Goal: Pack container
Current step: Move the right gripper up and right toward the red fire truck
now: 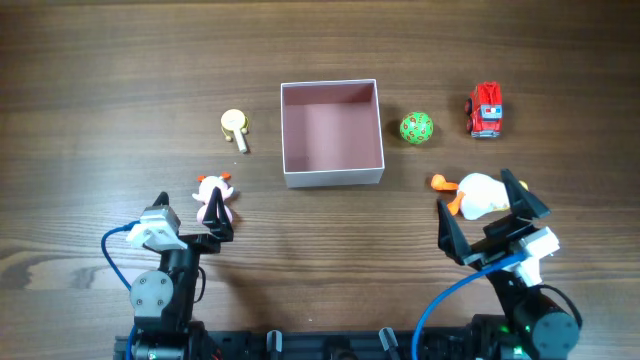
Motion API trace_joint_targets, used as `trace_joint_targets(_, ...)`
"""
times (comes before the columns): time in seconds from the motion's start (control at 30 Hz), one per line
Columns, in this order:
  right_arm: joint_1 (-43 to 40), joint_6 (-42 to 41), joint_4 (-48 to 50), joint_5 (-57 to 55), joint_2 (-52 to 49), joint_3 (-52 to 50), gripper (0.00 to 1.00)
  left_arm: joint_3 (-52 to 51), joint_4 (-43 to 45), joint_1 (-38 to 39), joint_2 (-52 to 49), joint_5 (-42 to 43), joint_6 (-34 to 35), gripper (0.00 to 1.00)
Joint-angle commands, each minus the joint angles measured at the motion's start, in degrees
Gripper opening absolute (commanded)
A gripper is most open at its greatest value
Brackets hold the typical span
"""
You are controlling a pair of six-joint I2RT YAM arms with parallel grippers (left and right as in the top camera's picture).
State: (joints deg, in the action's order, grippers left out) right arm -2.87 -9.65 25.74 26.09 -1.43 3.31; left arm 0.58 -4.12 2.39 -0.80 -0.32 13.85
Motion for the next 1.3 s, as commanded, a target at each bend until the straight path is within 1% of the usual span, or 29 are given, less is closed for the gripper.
trace_joint_targets(0.0, 0.3, 0.9, -3.3, 1.2, -4.7, 8.4, 1.00, -0.3, 0.0, -0.3, 0.4, -0.2, 0.3, 1.00)
trace_joint_targets(0.07, 0.3, 0.9, -7.4, 1.5, -9.1, 12.9, 1.00, -0.3, 0.0, -0.3, 0.4, -0.2, 0.3, 1.00)
trace_joint_targets(0.1, 0.3, 2.0, -10.3, 2.8, -13.0, 16.6, 1.00, -0.3, 0.0, -0.3, 0.4, -0.2, 0.3, 1.00)
trace_joint_targets(0.17, 0.3, 6.1, -15.9, 5.8, -20.1, 23.2, 1.00, -0.3, 0.0, -0.3, 0.4, -0.2, 0.3, 1.00)
trace_joint_targets(0.23, 0.3, 9.2, -22.8, 6.3, -27.5, 30.3, 1.00, -0.3, 0.0, -0.3, 0.4, -0.2, 0.3, 1.00)
trace_joint_targets(0.27, 0.3, 10.3, -26.9, 5.2, -31.2, 34.0, 1.00, -0.3, 0.0, -0.3, 0.4, -0.2, 0.3, 1.00)
trace_joint_targets(0.3, 0.3, 10.7, -35.1, 1.2, -37.3, 40.4, 1.00, -0.3, 0.0, -0.3, 0.4, -0.2, 0.3, 1.00)
trace_joint_targets(0.33, 0.3, 10.7, -39.1, -0.7, -40.0, 43.3, 1.00, -0.3, 0.0, -0.3, 0.4, -0.2, 0.3, 1.00)
trace_joint_targets(0.37, 0.3, 10.7, -46.0, -3.7, -44.5, 48.1, 1.00, -0.3, 0.0, -0.3, 0.4, -0.2, 0.3, 1.00)
trace_joint_targets(0.4, 0.3, 10.7, -50.2, -5.1, -47.2, 50.9, 1.00, -0.3, 0.0, -0.3, 0.4, -0.2, 0.3, 1.00)
trace_joint_targets(0.47, 0.3, 10.8, -61.7, -8.8, -54.9, 58.3, 1.00, -0.3, 0.0, -0.3, 0.4, -0.2, 0.3, 1.00)
trace_joint_targets(0.57, 0.3, 10.6, -72.1, -9.4, -63.4, 65.4, 1.00, -0.3, 0.0, -0.3, 0.4, -0.2, 0.3, 1.00)
trace_joint_targets(0.63, 0.3, 10.6, -77.9, -4.8, -68.8, 69.2, 1.00, -0.3, 0.0, -0.3, 0.4, -0.2, 0.3, 1.00)
trace_joint_targets(0.7, 0.3, 10.6, -80.2, 0.2, -72.2, 70.6, 1.00, -0.3, 0.0, -0.3, 0.4, -0.2, 0.3, 1.00)
trace_joint_targets(0.8, 0.3, 9.8, -81.0, 7.5, -76.3, 70.5, 1.00, -0.3, 0.0, -0.3, 0.4, -0.2, 0.3, 1.00)
trace_joint_targets(0.87, 0.3, 7.9, -82.9, 8.2, -78.7, 70.5, 1.00, -0.3, 0.0, -0.3, 0.4, -0.2, 0.3, 1.00)
trace_joint_targets(0.9, 0.3, 8.2, -83.3, 7.2, -79.7, 70.4, 1.00, -0.3, 0.0, -0.3, 0.4, -0.2, 0.3, 1.00)
trace_joint_targets(0.97, 0.3, 8.0, -84.3, 0.1, -82.4, 70.4, 1.00, -0.3, 0.0, -0.3, 0.4, -0.2, 0.3, 1.00)
trace_joint_targets(1.0, 0.3, 7.2, -85.2, -5.3, -84.3, 70.4, 1.00, -0.3, 0.0, -0.3, 0.4, -0.2, 0.3, 1.00)
trace_joint_targets(1.03, 0.3, 6.1, -85.4, -7.6, -85.3, 70.4, 1.00, -0.3, 0.0, -0.3, 0.4, -0.2, 0.3, 1.00)
trace_joint_targets(1.13, 0.3, 3.0, -86.0, -9.6, -87.2, 70.6, 1.00, -0.3, 0.0, -0.3, 0.4, -0.2, 0.3, 1.00)
trace_joint_targets(1.27, 0.3, 3.7, -87.4, -11.0, -87.3, 72.7, 1.00, -0.3, 0.0, -0.3, 0.4, -0.2, 0.3, 1.00)
